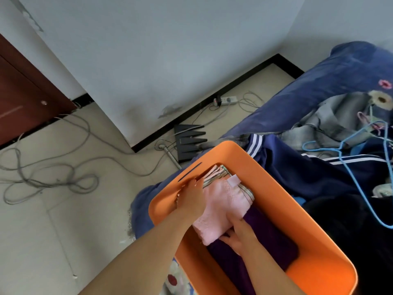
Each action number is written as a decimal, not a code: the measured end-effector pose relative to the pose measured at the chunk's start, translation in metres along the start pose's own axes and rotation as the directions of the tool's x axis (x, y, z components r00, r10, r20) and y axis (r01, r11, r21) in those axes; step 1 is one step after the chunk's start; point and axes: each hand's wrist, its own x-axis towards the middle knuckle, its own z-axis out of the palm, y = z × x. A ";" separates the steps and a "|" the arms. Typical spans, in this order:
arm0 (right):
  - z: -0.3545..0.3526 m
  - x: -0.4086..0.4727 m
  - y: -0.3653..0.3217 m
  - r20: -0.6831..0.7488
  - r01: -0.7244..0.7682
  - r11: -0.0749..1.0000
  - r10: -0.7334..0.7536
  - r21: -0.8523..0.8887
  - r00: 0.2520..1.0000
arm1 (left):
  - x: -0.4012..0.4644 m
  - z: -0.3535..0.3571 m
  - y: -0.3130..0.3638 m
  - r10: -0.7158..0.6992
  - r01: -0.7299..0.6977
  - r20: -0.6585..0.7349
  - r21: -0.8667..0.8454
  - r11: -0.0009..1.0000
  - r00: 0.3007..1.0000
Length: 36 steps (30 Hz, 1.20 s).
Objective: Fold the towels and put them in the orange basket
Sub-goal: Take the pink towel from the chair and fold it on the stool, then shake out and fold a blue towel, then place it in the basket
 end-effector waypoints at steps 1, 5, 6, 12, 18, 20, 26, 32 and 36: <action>0.001 -0.008 -0.003 -0.020 -0.013 0.998 0.012 -0.057 1.000 | -0.006 -0.004 0.000 0.002 -0.002 0.016 0.007 1.000 1.000; 0.013 -0.051 -0.016 -0.186 -0.028 0.888 -0.065 -0.460 0.980 | -0.036 -0.031 0.004 -0.006 0.005 0.140 0.011 1.000 0.990; 0.018 -0.063 -0.019 -0.194 0.002 0.794 -0.151 -0.608 0.969 | -0.047 -0.040 0.006 0.002 0.002 0.151 -0.025 1.000 0.989; 0.095 -0.163 -0.049 0.293 0.349 0.024 -0.489 -0.937 0.821 | -0.117 -0.120 -0.003 -0.015 0.005 -0.057 -0.161 0.987 0.998; 0.199 -0.243 0.011 0.648 0.404 -0.552 -0.371 -0.730 0.665 | -0.238 -0.188 -0.078 -0.259 0.183 -0.336 -0.241 0.953 0.906; 0.220 -0.272 0.044 0.678 0.337 -0.714 -0.258 -0.614 0.688 | -0.285 -0.195 -0.106 -0.334 0.249 -0.385 -0.253 0.935 0.861; 0.260 -0.353 0.185 0.782 0.330 -0.938 0.127 -0.105 0.610 | -0.471 -0.178 -0.187 -0.583 0.467 -0.491 -0.350 0.812 0.647; 0.238 -0.465 0.397 0.783 0.311 -0.874 0.477 0.374 0.399 | -0.705 -0.094 -0.232 -0.815 0.690 -0.487 -0.474 0.548 0.313; 0.177 -0.545 0.530 0.683 0.308 -0.718 0.693 0.624 0.231 | -0.850 -0.016 -0.231 -0.920 0.714 -0.392 -0.641 0.280 0.008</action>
